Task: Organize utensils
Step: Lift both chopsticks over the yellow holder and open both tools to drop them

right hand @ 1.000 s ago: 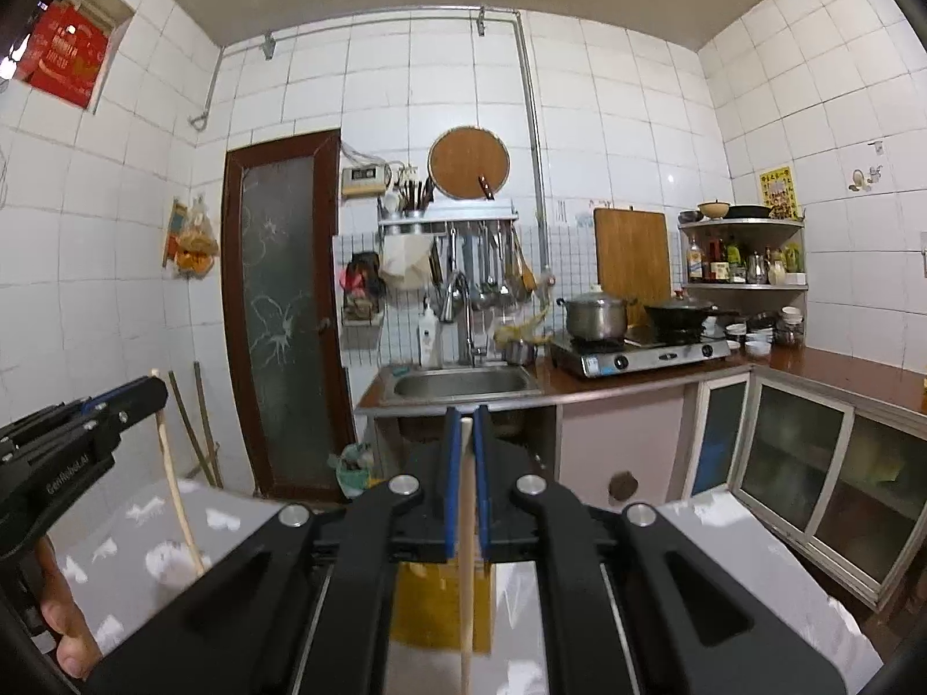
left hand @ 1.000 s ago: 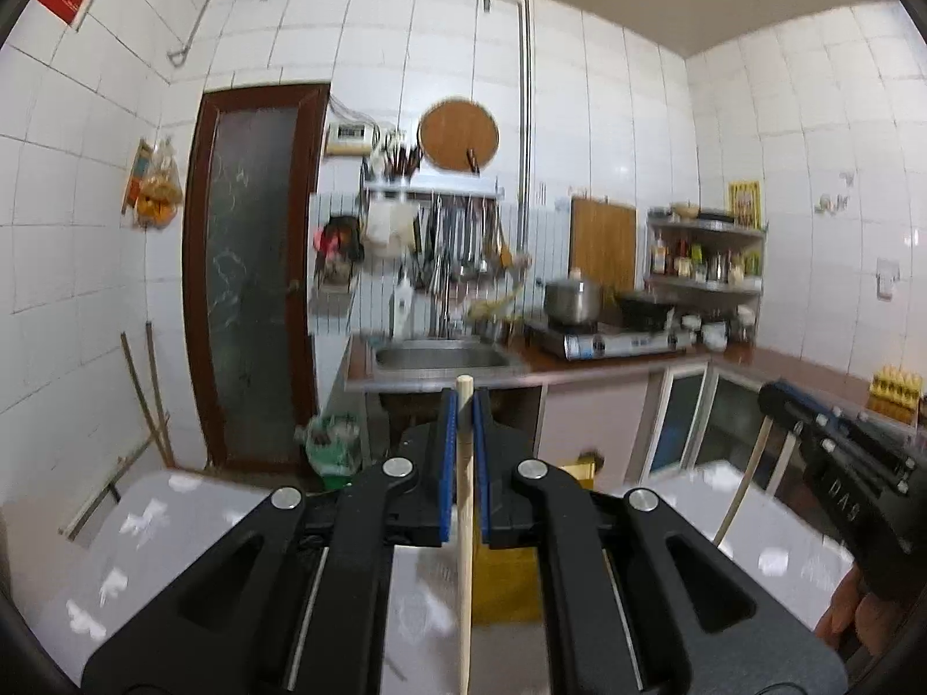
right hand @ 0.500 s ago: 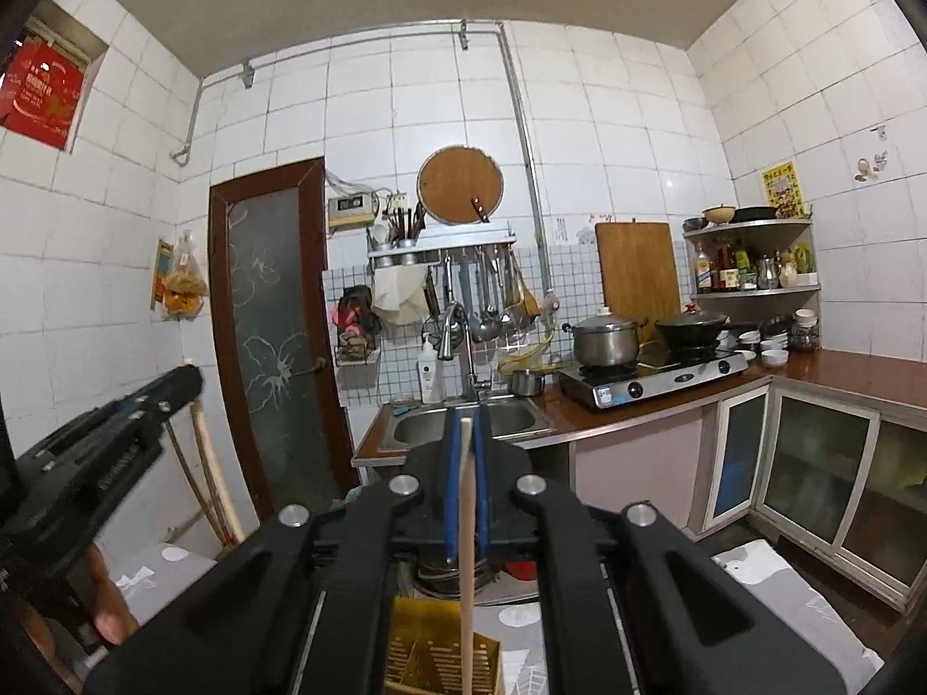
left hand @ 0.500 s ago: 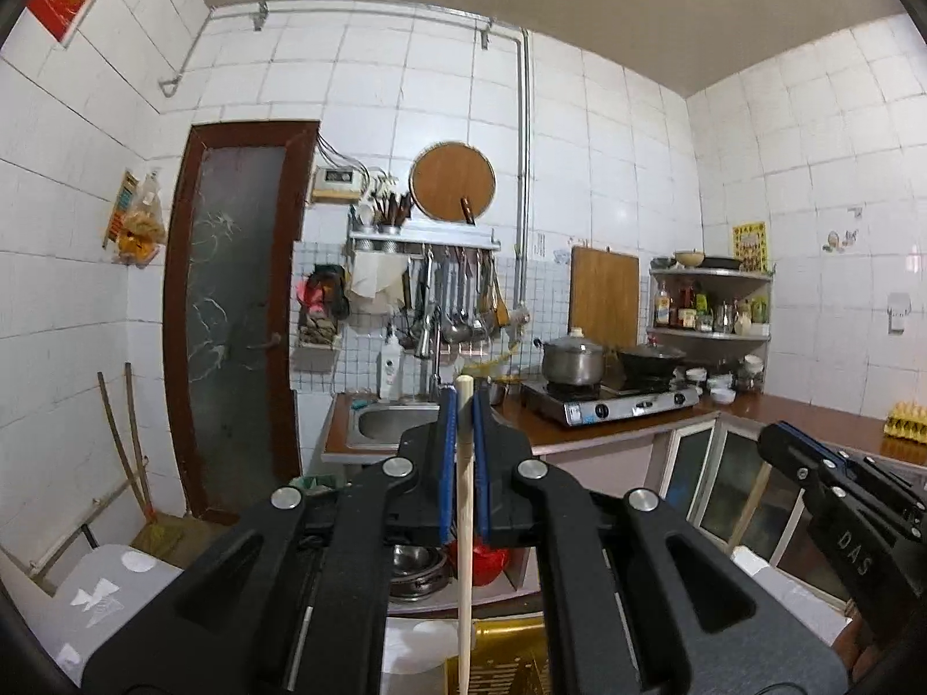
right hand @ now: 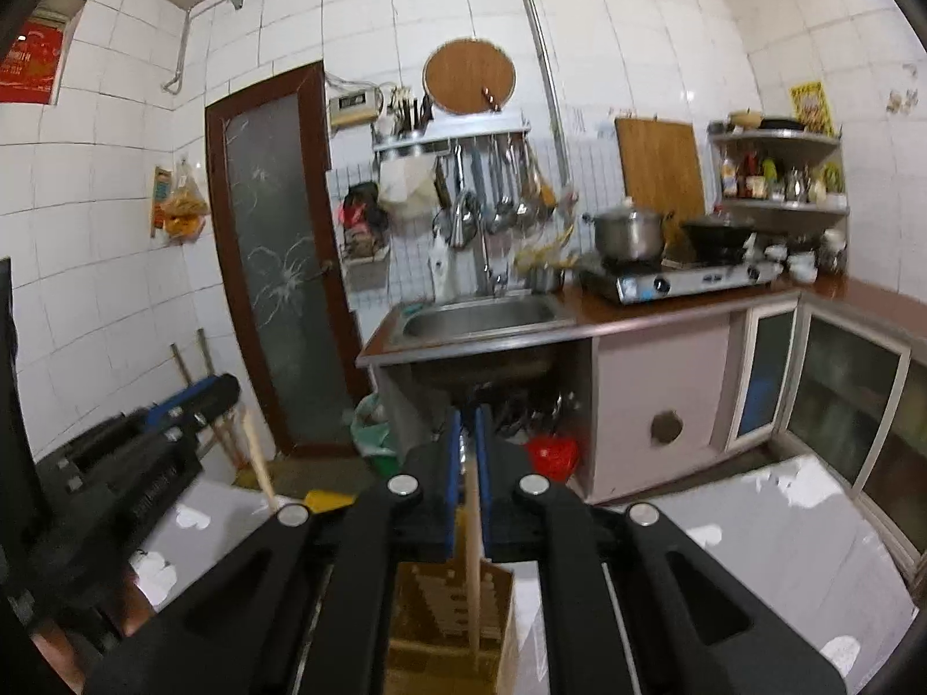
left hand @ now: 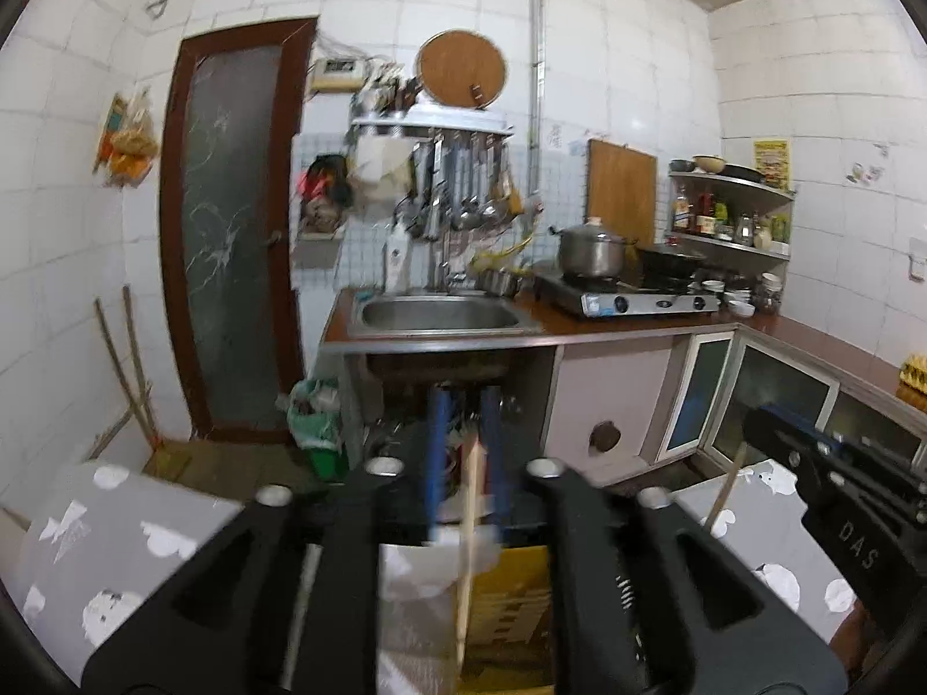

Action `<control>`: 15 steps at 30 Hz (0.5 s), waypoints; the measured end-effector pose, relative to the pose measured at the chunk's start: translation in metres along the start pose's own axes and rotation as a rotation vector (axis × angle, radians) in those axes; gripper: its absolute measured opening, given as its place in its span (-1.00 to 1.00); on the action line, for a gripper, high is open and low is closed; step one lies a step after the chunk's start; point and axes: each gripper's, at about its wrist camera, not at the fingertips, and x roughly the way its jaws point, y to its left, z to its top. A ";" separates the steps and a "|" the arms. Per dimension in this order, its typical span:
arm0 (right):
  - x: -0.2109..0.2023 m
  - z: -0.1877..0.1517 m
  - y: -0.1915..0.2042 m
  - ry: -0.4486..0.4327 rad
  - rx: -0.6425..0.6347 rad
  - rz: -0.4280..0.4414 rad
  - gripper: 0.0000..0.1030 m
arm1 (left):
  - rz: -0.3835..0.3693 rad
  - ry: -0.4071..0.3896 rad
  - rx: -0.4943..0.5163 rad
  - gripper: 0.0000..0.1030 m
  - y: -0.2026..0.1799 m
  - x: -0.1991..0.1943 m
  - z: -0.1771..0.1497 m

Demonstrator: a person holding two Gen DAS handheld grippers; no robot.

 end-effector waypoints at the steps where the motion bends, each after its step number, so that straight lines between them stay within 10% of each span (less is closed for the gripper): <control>1: -0.004 -0.001 -0.003 0.013 0.002 -0.012 -0.83 | 0.007 0.005 -0.007 -0.14 0.004 -0.005 0.001; 5: -0.024 -0.003 -0.013 0.047 0.037 -0.048 0.17 | 0.048 -0.001 0.022 0.45 0.017 -0.048 0.007; 9: -0.058 -0.010 -0.021 0.092 0.054 -0.071 0.17 | 0.072 -0.017 0.057 0.92 0.027 -0.099 0.008; 15: -0.100 -0.034 -0.025 0.157 0.048 -0.097 0.19 | 0.052 0.068 0.048 0.92 0.050 -0.151 -0.007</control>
